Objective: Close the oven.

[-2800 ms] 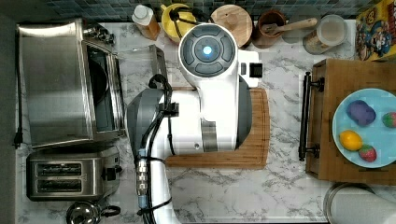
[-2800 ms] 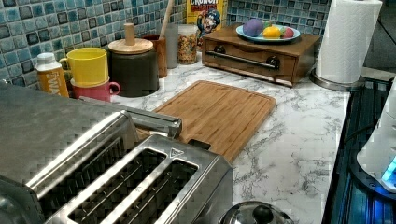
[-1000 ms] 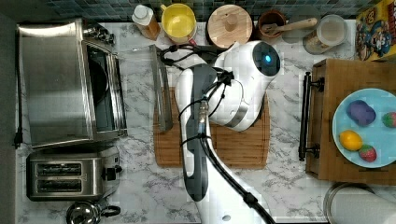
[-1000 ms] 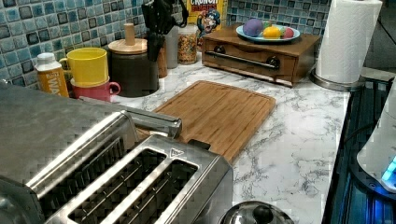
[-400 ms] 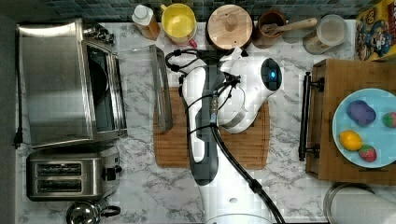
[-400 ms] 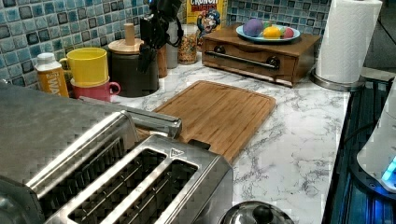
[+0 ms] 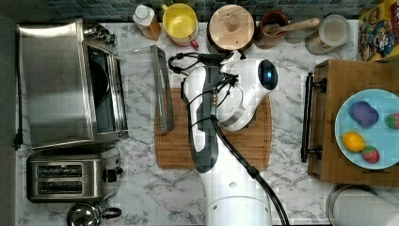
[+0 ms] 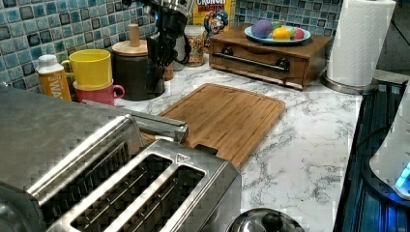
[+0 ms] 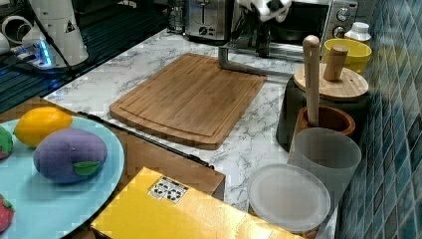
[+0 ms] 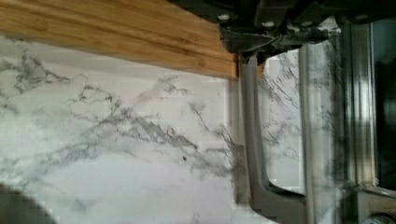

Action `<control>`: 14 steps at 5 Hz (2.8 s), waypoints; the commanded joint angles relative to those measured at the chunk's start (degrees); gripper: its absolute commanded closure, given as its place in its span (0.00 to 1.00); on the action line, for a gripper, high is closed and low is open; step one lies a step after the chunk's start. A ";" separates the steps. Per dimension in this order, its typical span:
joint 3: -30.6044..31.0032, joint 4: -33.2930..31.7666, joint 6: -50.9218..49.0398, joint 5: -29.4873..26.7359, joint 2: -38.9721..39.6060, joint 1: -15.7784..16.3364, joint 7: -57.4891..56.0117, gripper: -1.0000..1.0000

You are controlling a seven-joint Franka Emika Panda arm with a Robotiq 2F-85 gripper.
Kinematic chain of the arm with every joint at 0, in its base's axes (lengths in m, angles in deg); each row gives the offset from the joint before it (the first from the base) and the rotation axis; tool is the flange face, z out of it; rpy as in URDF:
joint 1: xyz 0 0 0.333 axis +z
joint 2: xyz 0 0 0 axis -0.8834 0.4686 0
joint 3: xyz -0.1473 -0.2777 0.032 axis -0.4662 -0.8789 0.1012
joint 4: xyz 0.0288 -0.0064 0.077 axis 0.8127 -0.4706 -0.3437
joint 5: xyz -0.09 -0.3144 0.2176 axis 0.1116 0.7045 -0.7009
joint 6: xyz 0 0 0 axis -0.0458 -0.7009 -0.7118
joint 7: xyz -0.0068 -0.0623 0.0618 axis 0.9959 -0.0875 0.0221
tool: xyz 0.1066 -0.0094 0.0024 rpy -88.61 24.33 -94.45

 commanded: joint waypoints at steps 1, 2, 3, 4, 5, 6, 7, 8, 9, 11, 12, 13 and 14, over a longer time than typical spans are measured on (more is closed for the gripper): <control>5.33 7.11 -2.66 -7.88 4.92 -0.91 -6.50 1.00; 6.41 8.11 -3.17 -11.89 4.77 -2.03 -7.82 1.00; 6.02 8.52 -2.08 -13.09 4.14 -1.61 -7.96 1.00; 6.13 12.52 -6.09 -8.57 7.38 -1.28 -3.84 1.00; 7.28 12.91 -6.87 -8.70 8.29 -1.17 -3.10 1.00; 7.33 14.38 -7.32 -7.17 9.00 0.26 -1.13 1.00; 5.98 17.36 -8.48 -1.11 12.35 2.46 2.87 1.00; 5.72 17.96 -8.12 -1.36 12.90 2.44 3.93 1.00; 6.43 19.07 -10.10 -2.22 12.92 1.14 4.67 1.00; 8.07 20.72 -14.15 -2.03 12.50 -0.26 5.87 1.00; 9.85 19.62 -15.08 -4.04 10.68 0.04 5.02 1.00; 11.43 19.74 -16.72 -4.15 8.13 0.61 4.24 1.00; 12.33 19.71 -17.40 -3.45 5.13 2.25 3.91 1.00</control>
